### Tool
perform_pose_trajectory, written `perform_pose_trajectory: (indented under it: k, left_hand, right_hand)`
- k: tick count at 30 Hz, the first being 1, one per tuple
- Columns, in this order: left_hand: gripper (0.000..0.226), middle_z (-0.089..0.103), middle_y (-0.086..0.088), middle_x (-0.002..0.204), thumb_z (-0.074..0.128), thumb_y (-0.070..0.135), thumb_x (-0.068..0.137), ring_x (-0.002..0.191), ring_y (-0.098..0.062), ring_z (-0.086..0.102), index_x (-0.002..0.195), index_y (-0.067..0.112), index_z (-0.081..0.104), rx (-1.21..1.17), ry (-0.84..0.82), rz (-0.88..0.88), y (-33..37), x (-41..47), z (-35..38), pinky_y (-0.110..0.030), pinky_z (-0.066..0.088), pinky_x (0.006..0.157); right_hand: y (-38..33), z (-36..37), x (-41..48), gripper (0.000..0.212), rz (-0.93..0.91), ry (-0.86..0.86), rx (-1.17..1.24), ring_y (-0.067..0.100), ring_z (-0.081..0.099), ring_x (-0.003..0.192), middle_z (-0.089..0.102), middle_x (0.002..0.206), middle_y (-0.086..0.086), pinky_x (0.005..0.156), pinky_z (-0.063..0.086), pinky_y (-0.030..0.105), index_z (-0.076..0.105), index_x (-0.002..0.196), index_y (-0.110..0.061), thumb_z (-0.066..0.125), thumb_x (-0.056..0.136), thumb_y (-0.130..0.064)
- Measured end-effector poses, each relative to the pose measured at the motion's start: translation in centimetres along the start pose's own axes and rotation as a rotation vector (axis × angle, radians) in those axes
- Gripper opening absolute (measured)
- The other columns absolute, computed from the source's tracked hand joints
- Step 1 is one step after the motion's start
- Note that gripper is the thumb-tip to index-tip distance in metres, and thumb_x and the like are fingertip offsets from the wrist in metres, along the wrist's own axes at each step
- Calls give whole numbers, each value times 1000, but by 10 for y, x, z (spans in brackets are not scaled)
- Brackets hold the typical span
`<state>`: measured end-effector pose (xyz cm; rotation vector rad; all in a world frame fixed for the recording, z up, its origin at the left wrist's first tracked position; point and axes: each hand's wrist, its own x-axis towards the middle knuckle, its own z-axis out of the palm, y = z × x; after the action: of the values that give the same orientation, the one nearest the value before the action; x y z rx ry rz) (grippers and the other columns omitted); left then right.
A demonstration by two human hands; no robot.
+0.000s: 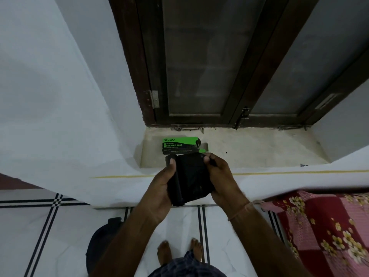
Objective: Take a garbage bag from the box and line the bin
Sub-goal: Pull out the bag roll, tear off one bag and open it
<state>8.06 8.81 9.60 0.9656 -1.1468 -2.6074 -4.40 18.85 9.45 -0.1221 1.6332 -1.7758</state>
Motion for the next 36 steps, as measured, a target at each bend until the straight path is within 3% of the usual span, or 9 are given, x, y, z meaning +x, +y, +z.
perform_pose_trajectory:
  k: [4, 7, 11, 15, 18, 23, 28, 33, 36]
  left_hand:
    - [49, 69, -16, 134, 41, 47, 107, 124, -35, 66, 138, 17, 63, 61, 2, 51, -3, 3, 11, -55, 51, 104]
    - [49, 69, -17, 133, 46, 48, 105, 123, -36, 66, 138, 16, 63, 85, 4, 66, -4, 6, 20, -53, 55, 97]
    - [52, 71, -20, 127, 40, 52, 105, 105, -34, 70, 135, 18, 65, 77, 31, 52, -7, 9, 28, -42, 59, 71]
    - [57, 70, -22, 128, 38, 55, 104, 107, -39, 71, 136, 16, 64, 13, 58, 12, -10, 8, 34, -49, 61, 79]
    - [62, 70, -21, 131, 39, 58, 102, 119, -40, 68, 139, 13, 61, -11, 70, 3, -14, 8, 35, -54, 58, 92]
    - [58, 68, -18, 135, 38, 52, 106, 126, -34, 65, 140, 9, 60, 13, 88, 50, -20, 5, 36, -50, 52, 105]
    - [56, 74, -17, 123, 36, 54, 105, 108, -35, 74, 130, 13, 67, -18, 92, 17, -22, 3, 42, -45, 63, 74]
    - [56, 72, -15, 129, 33, 53, 106, 118, -32, 70, 132, 15, 66, 12, 98, 42, -27, 2, 46, -40, 61, 86]
    - [57, 69, -17, 133, 36, 50, 106, 123, -34, 66, 139, 10, 61, 43, 78, 58, -30, 2, 48, -39, 60, 90]
  right_hand:
    - [-14, -9, -7, 38, 50, -215, -84, 30, 76, 103, 79, 109, 16, 85, 63, 37, 75, 115, -6, 56, 104, -38]
    - [-11, -16, -4, 30, -20, -150, -165, 21, 76, 77, 78, 88, 14, 63, 60, 29, 74, 102, -2, 65, 99, -30]
    - [-6, -29, 7, 22, 23, -88, -60, 29, 73, 86, 76, 94, 13, 63, 60, 35, 69, 109, -3, 56, 105, -21]
    - [-9, -30, 15, 24, 35, -88, -8, 29, 69, 96, 74, 106, 15, 74, 61, 35, 69, 113, -6, 45, 108, -7]
    - [-15, -29, 11, 38, 105, -172, 54, 32, 72, 106, 75, 114, 16, 88, 60, 39, 70, 121, -2, 47, 108, -29]
    - [-12, -32, 10, 36, 52, -208, -125, 26, 74, 81, 75, 87, 15, 72, 59, 32, 70, 94, 6, 71, 95, -30]
    - [-5, -38, 12, 28, 27, -139, -179, 10, 65, 69, 69, 69, -6, 59, 51, 20, 62, 79, -13, 56, 105, -19]
    - [-8, -43, 10, 27, 55, -162, -87, 28, 73, 98, 78, 99, 11, 81, 60, 33, 75, 101, -10, 51, 107, -20]
    - [-14, -46, 4, 33, 71, -254, -86, 27, 77, 85, 79, 92, 14, 76, 63, 35, 76, 96, -1, 65, 99, -32]
